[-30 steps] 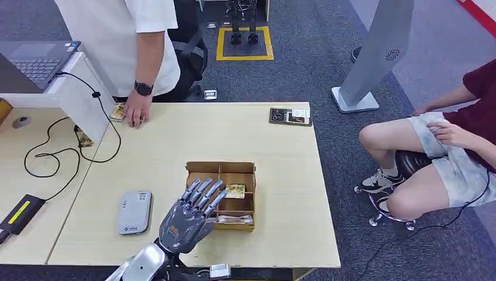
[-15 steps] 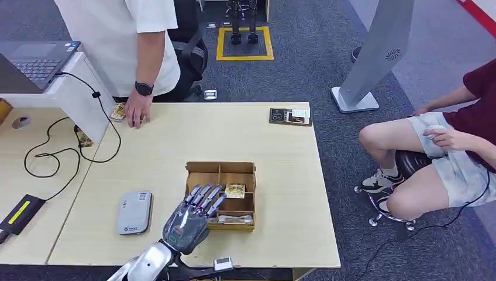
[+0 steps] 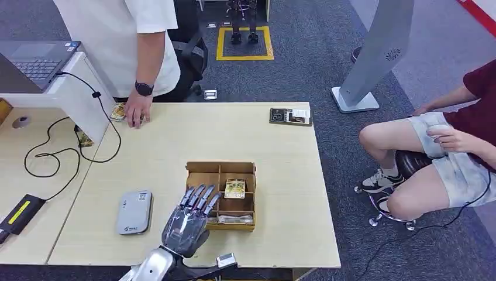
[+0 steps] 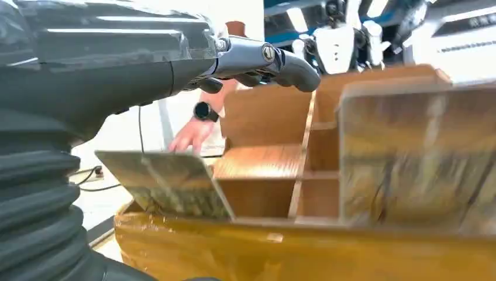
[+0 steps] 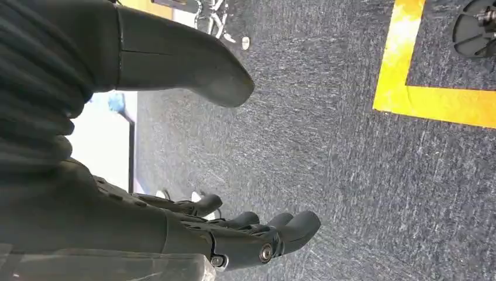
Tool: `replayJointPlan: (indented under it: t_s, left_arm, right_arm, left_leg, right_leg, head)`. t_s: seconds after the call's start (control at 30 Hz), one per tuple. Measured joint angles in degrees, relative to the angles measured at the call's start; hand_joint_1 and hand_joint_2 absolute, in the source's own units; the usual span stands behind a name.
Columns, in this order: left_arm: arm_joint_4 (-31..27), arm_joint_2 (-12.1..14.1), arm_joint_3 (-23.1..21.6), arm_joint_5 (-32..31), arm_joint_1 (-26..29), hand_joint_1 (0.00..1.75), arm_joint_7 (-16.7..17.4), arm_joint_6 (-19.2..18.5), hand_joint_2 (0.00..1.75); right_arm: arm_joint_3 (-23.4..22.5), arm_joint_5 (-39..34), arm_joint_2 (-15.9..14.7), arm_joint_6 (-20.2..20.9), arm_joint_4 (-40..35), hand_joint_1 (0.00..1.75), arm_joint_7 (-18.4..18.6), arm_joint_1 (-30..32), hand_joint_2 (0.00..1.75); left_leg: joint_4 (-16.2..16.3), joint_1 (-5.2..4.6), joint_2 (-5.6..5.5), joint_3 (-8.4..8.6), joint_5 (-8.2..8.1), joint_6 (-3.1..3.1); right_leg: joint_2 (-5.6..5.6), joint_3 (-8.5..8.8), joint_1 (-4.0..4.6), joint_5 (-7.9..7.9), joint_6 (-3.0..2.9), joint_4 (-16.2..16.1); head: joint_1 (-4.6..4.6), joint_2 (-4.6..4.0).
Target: Pass the card to the sensor for recognition and then transmit it.
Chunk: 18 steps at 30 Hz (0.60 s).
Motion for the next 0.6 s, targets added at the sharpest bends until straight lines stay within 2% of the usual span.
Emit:
replayJointPlan:
  t_s: [0.23, 0.37, 0.6]
  left_arm:
    - [-2.1, -1.4, 1.0, -0.5, 2.2, 0.00, -1.6, 6.5, 1.75]
    - [-3.3, -2.6, 3.0, -0.6, 3.5, 0.00, -3.6, 11.9, 1.75]
    - [-4.5, -3.9, 6.2, -1.0, 4.5, 0.00, -5.1, 13.6, 1.75]
  right_arm:
    - [0.0, 0.0, 0.2, -0.4, 0.0, 0.00, 0.1, 0.2, 1.75]
    - [0.0, 0.0, 0.4, -0.4, 0.0, 0.00, 0.0, 0.3, 1.75]
    - [-0.1, 0.0, 0.5, -0.4, 0.0, 0.00, -0.2, 0.3, 1.75]
  left_leg:
    - [0.0, 0.00, 0.00, 0.00, 0.00, 0.00]
    - [0.0, 0.00, -0.01, 0.00, 0.00, 0.00]
    - [0.0, 0.00, -0.01, 0.00, 0.00, 0.00]
  right_leg:
    - [-0.01, 0.00, 0.00, 0.00, 0.00, 0.0]
    - [-0.01, 0.01, 0.00, 0.00, 0.00, 0.0]
    - [-0.01, 0.00, 0.00, 0.00, 0.00, 0.0]
  head:
    - [0.00, 0.00]
    - [0.00, 0.00]
    - [-0.02, 0.00]
